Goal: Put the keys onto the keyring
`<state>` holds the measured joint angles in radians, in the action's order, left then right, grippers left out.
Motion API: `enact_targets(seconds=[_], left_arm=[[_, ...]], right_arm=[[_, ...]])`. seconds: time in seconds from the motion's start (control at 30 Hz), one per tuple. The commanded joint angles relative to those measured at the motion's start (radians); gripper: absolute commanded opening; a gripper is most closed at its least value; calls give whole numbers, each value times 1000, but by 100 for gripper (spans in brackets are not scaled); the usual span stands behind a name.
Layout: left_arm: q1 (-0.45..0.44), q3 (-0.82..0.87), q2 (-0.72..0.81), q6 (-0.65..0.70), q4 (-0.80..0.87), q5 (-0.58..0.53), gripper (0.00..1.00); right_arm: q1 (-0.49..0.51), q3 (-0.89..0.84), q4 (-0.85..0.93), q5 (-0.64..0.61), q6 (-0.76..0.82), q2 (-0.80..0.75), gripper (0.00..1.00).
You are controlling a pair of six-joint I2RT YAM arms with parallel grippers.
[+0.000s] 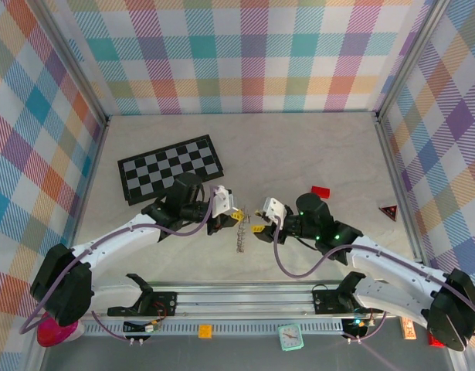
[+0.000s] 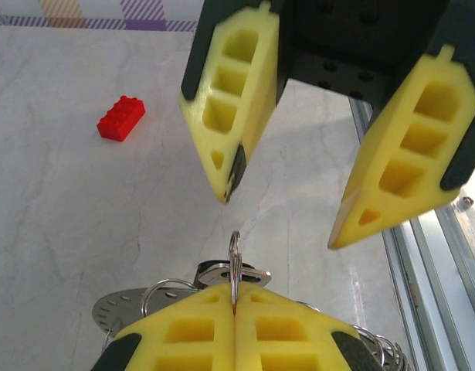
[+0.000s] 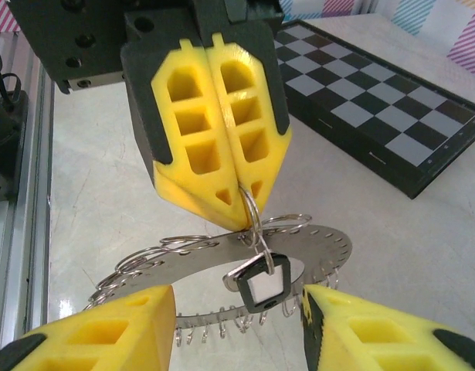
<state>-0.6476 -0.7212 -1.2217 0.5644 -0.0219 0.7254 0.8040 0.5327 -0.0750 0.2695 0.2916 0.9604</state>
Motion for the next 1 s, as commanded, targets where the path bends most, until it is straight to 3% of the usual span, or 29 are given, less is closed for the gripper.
enact_targets(seconds=[0.0,0.23,0.67,0.77,0.97], left_arm=[[-12,6,20,-12,-57,49,0],[-14,0,17,23,-20,53,0],[-20,-17,24,57,26,67,0],[-20,-17,27,60,25,67,0],[-20,-20,23,67,28,68,0]], right_arm=[[-3,13,-52,-3,-19,24,46],[-3,31,-52,-53,18,23,39],[-4,88,-19,0,67,63,22],[-3,94,9,9,71,63,22],[-3,97,70,46,88,47,30]])
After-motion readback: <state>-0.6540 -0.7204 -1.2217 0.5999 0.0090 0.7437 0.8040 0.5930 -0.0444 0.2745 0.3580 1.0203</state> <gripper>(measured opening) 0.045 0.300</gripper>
